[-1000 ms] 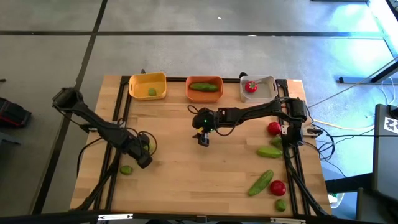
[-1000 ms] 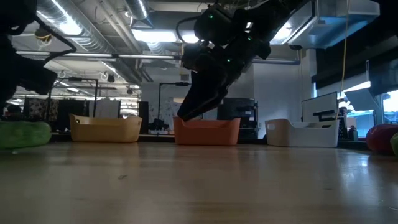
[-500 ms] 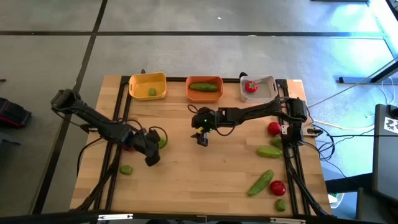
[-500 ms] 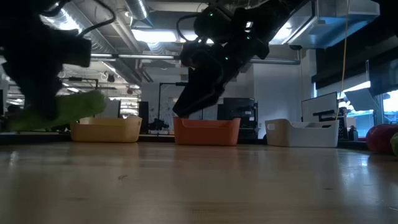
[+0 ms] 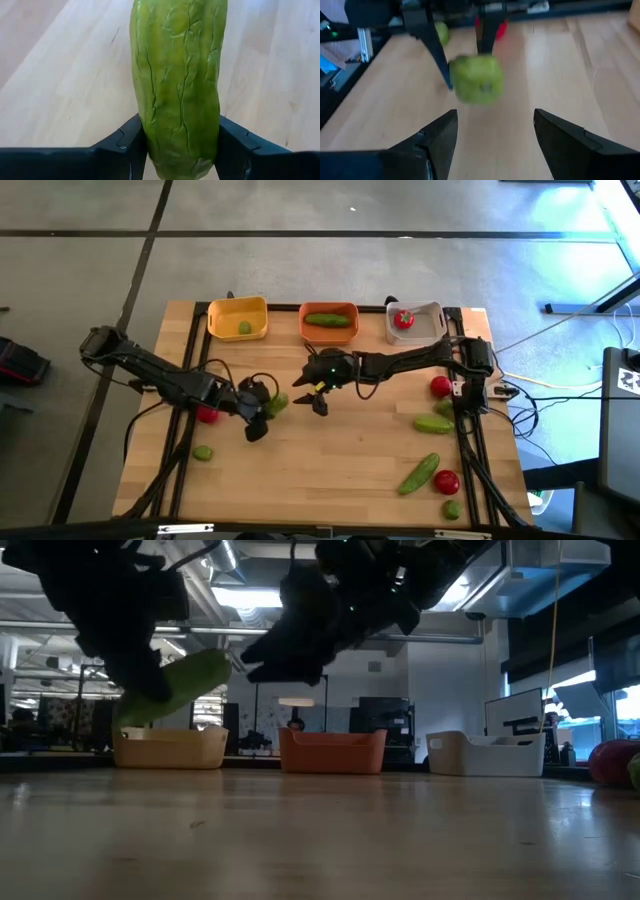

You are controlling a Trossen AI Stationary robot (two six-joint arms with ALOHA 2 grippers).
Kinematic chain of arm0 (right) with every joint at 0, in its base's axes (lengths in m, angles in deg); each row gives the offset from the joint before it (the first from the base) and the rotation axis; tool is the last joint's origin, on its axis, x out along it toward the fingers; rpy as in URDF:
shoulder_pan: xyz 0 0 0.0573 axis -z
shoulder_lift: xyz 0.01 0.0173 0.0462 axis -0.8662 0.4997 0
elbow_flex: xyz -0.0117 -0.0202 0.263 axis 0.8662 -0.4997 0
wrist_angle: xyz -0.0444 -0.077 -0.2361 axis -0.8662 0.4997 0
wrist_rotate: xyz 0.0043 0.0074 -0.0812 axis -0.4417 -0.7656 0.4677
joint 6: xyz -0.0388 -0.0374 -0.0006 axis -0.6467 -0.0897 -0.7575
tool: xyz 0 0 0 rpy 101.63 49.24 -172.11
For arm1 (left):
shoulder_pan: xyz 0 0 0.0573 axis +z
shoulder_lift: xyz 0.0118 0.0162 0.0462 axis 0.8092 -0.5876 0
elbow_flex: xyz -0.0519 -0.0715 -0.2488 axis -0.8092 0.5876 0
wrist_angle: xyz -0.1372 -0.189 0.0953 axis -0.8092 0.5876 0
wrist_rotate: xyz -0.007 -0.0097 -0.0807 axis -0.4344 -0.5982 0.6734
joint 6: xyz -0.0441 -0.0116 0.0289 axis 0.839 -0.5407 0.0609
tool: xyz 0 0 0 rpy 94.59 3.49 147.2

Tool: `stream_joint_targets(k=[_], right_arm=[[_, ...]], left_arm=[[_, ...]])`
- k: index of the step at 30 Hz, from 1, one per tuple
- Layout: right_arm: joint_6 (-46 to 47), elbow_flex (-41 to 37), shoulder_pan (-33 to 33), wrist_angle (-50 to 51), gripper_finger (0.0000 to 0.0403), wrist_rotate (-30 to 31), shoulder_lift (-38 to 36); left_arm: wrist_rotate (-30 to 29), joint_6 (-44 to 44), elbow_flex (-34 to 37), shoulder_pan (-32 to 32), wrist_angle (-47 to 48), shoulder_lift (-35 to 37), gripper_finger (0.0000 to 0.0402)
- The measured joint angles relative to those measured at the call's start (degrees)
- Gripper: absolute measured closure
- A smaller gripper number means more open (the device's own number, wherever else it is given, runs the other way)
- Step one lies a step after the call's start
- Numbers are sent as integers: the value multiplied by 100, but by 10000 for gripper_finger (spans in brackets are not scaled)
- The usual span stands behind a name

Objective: Sort produce into baskets
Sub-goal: Put the cucumber into the orange bin

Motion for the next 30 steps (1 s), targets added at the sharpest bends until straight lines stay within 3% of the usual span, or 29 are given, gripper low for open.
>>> stream_joint_targets(k=[22, 30], right_arm=[[-96, 9, -346, -930, 154, 204, 186], [-137, 7, -336, -910, 245, 172, 186]], left_arm=[[-123, -995, -9, 232, -873, 0, 233], [-116, -1019, -9, 232, -858, -2, 233]])
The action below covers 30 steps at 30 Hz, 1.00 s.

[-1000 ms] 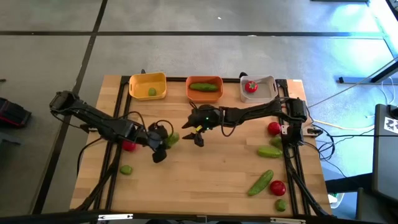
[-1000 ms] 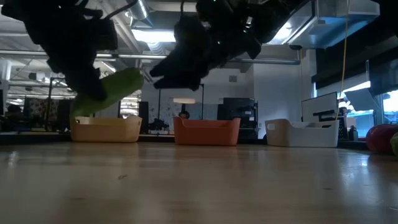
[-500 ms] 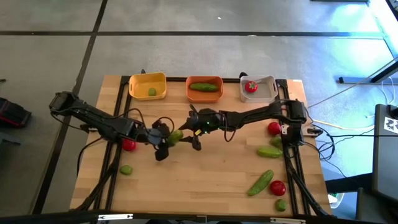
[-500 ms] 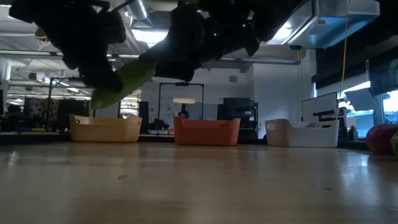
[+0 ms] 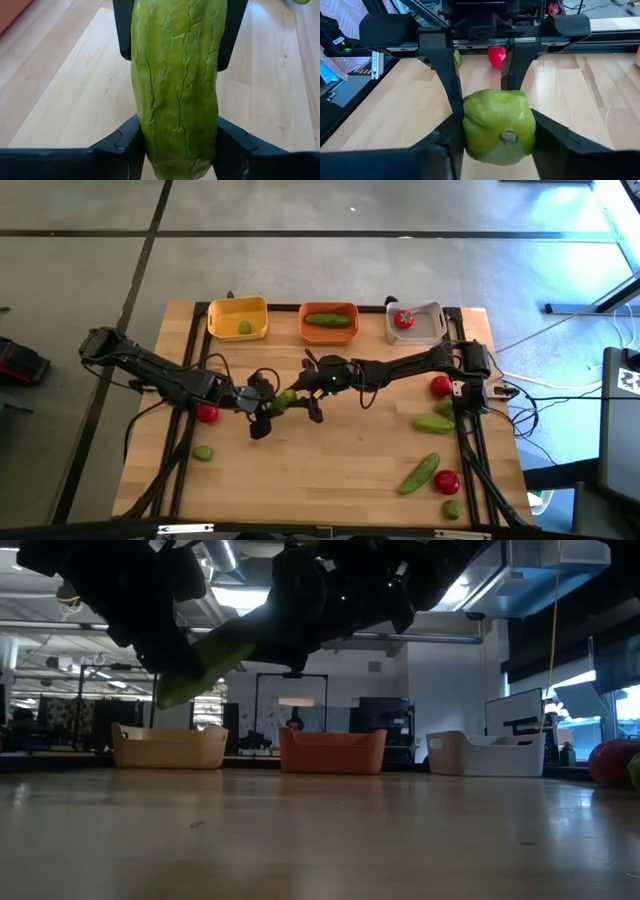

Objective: Sort produce into baskets
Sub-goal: Put the cucumber into the orange bin

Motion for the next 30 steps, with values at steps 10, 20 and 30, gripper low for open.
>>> stream_joint_targets(k=[10, 20, 30], right_arm=[[-6, 0, 2, 22, 265, -16, 0], [-194, -4, 52, 558, 263, 384, -96], [-973, -11, 368, 2203, 261, 1539, -845]], left_arm=[[24, 446, 0, 36, 23, 0, 211], [-95, 579, 4, 127, 355, 0, 155], [-444, 804, 81, 125, 686, 2, 153]])
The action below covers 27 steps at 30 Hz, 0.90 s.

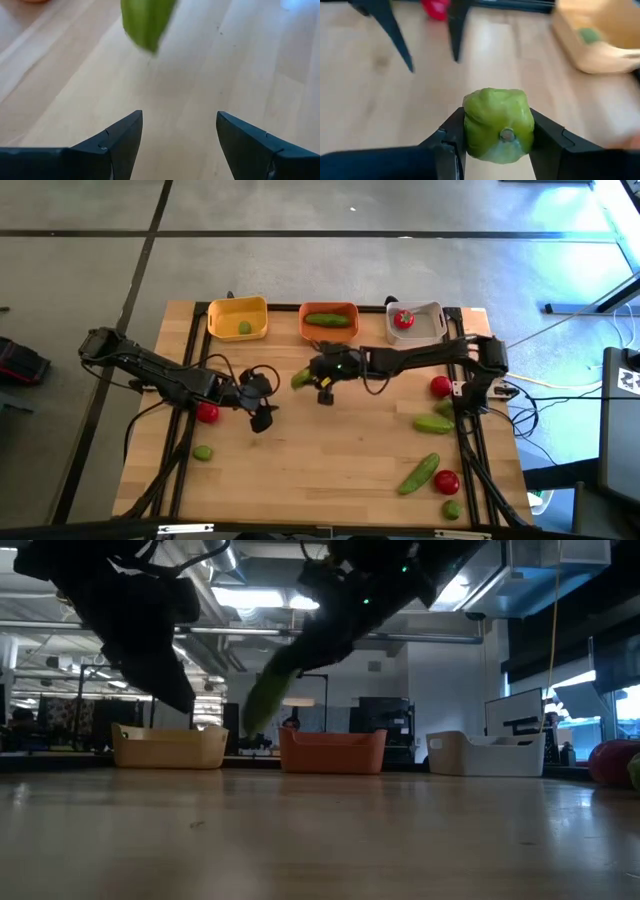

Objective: Sort produce into baskets
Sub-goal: Put the cucumber into the orange bin

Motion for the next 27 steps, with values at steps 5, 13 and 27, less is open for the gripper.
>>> stream_joint_targets(k=[5, 13, 27], right_arm=[[-281, 0, 283, 649, 261, 531, -356], [-641, 0, 869, 1295, 260, 1280, -667], [-1068, 2, 1920, 1540, 260, 1524, -651]], left_arm=[[-106, 11, 0, -4, -96, 0, 153], [-288, 15, 0, -3, -81, 0, 153], [-651, 15, 0, -2, -81, 0, 153]])
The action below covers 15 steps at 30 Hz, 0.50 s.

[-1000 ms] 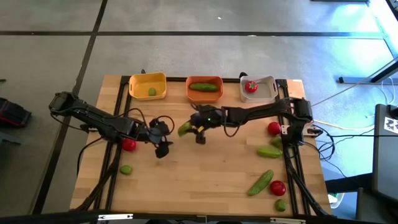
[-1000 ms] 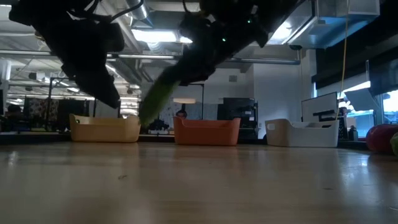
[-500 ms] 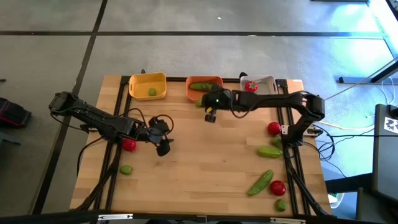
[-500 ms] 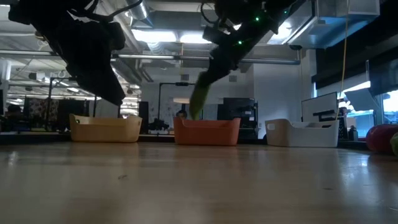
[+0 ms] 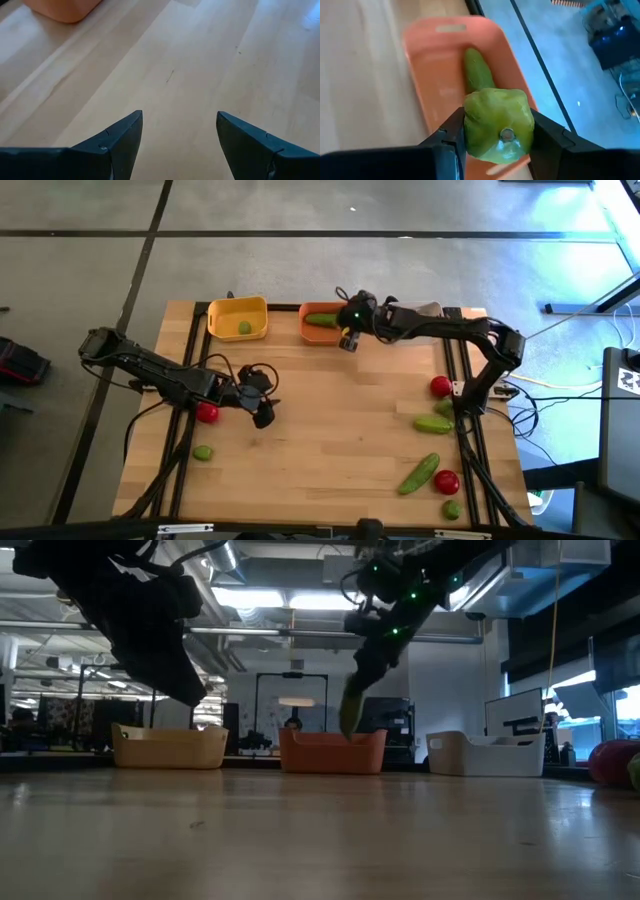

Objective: Sort produce into baskets
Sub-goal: Put the cucumber into the orange bin

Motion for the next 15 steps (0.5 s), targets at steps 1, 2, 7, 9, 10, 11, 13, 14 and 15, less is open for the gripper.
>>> stream_joint_targets(k=[1, 2, 7, 9, 10, 11, 13, 14, 15], right_arm=[[3, 0, 63, -3, 260, -104, 38], [3, 0, 131, 30, 260, -205, 72], [4, 0, 318, 213, 260, -368, 239], [7, 0, 326, 305, 260, -368, 254], [7, 0, 323, 335, 260, -361, 254], [7, 0, 319, 320, 260, -335, 254], [7, 2, 310, 355, 260, -330, 254], [8, 2, 310, 386, 260, -331, 254], [9, 2, 310, 406, 260, -337, 254]], left_arm=[[-10, 0, 0, -2, 0, 0, 153], [-9, 0, 0, -2, -2, 0, 153], [-12, 31, 0, -2, 10, 0, 153], [-12, 32, 0, -2, 24, 0, 153], [-12, 33, 0, -2, 24, 0, 153], [-14, 35, 0, -2, 22, 0, 153], [-25, 37, 0, -2, 27, 0, 153], [-40, 39, 2, -2, 24, 0, 153], [-58, 37, 2, -2, 26, 0, 153]])
